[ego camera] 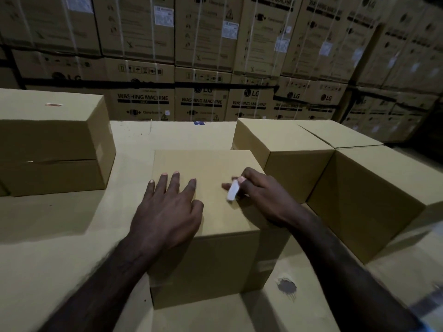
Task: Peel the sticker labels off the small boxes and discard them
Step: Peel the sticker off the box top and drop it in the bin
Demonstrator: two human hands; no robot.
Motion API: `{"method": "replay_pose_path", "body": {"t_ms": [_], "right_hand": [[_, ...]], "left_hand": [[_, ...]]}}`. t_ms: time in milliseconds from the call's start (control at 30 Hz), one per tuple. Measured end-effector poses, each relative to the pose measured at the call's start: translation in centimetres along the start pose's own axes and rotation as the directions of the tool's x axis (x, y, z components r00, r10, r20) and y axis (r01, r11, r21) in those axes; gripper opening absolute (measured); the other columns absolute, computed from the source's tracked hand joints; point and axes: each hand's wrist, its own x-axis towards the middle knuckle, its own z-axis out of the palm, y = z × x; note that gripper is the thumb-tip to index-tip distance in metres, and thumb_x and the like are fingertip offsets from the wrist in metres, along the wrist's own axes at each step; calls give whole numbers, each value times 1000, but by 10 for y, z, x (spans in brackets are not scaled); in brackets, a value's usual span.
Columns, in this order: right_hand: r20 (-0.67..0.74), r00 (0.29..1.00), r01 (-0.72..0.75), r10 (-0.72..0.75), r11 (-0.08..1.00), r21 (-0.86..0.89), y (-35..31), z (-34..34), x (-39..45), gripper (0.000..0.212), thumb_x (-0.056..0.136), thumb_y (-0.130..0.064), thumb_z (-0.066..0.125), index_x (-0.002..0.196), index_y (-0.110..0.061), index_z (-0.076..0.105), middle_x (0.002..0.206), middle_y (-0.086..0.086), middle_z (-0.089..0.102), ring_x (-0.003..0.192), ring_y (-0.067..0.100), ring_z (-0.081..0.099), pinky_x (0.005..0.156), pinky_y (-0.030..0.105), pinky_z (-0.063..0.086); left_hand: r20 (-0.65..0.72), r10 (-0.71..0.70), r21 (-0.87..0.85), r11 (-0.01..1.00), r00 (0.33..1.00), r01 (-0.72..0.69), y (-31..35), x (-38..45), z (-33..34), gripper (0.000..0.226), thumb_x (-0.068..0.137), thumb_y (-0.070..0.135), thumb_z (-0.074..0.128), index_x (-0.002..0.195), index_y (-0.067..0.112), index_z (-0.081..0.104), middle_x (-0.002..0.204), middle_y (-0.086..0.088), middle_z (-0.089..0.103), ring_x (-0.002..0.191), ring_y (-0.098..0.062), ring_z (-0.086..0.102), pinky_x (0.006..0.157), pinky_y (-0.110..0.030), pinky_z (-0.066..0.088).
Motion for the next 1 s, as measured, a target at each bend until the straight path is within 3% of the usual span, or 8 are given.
{"method": "replay_pose_path", "body": {"t_ms": [100, 200, 267, 367, 500, 633, 867, 1000], "right_hand": [[-30, 999, 15, -18, 994, -112, -8, 3, 9, 29, 103, -37, 33, 104, -16, 53, 111, 4, 69, 96, 20, 64, 84, 52, 52], [47, 999, 29, -27, 998, -50, -13, 14, 10, 26, 99, -43, 37, 99, -25, 55, 109, 4, 69, 102, 26, 65, 87, 56, 51], [-4, 1000, 30, -29, 999, 29, -8, 10, 1, 26, 92, -51, 40, 91, -30, 57, 102, 6, 69, 100, 26, 65, 86, 57, 51], [-254, 966, 83, -44, 986, 146, 10, -16, -28, 19, 100, -31, 47, 89, -21, 59, 89, 2, 65, 82, 3, 66, 66, 31, 57], [-614, 789, 140, -11, 977, 163, 58, -66, -80, 14, 95, -25, 60, 91, -16, 70, 85, 0, 72, 82, 13, 69, 74, 37, 58], [-813, 561, -11, 154, 984, 179, 124, -118, -146, 7, 89, -18, 70, 84, -17, 75, 68, -4, 69, 55, 4, 57, 55, 26, 46], [-870, 210, -216, 446, 889, 403, 274, -216, -299, 7, 87, -7, 70, 81, -8, 72, 54, 8, 64, 38, 13, 56, 44, 22, 47], [-832, 79, -299, 549, 810, 505, 379, -265, -372, 8, 86, -11, 71, 79, -12, 74, 63, 6, 71, 53, 15, 68, 60, 29, 57]], "left_hand": [[19, 2, -2, 1000, 1000, -2, 3, 6, -2, 59, 100, 43, 19, 154, 23, 7, 162, -11, 3, 148, -30, 0, 120, -47, 3], [37, 3, -7, 1000, 999, -3, 5, 10, -6, 58, 101, 42, 21, 154, 22, 8, 162, -11, 4, 148, -30, 2, 120, -48, 5], [19, 4, -18, 1000, 1000, -4, 5, 11, -8, 57, 101, 40, 23, 154, 22, 10, 162, -10, 5, 148, -30, 5, 120, -48, 8], [-63, 6, -31, 999, 998, -8, 9, 10, -11, 58, 100, 41, 25, 154, 21, 15, 161, -11, 9, 147, -30, 9, 119, -47, 12], [-194, 91, -144, 982, 977, -121, 52, 5, -15, 71, 87, 50, 17, 151, 23, 27, 159, -9, 19, 146, -29, 15, 117, -44, 13], [-216, 309, -127, 932, 926, -340, 131, 2, -4, 72, 84, 56, 19, 147, 26, 37, 157, -3, 27, 146, -26, 17, 119, -46, 9], [-174, 674, -68, 719, 718, -692, 328, -16, 59, 65, 85, 56, 25, 130, 25, 60, 140, -1, 54, 140, -27, 34, 118, -49, 11], [-198, 778, -73, 594, 596, -801, 467, -17, 115, 49, 84, 44, 41, 115, 18, 69, 122, -7, 66, 126, -35, 50, 111, -58, 28]]}}
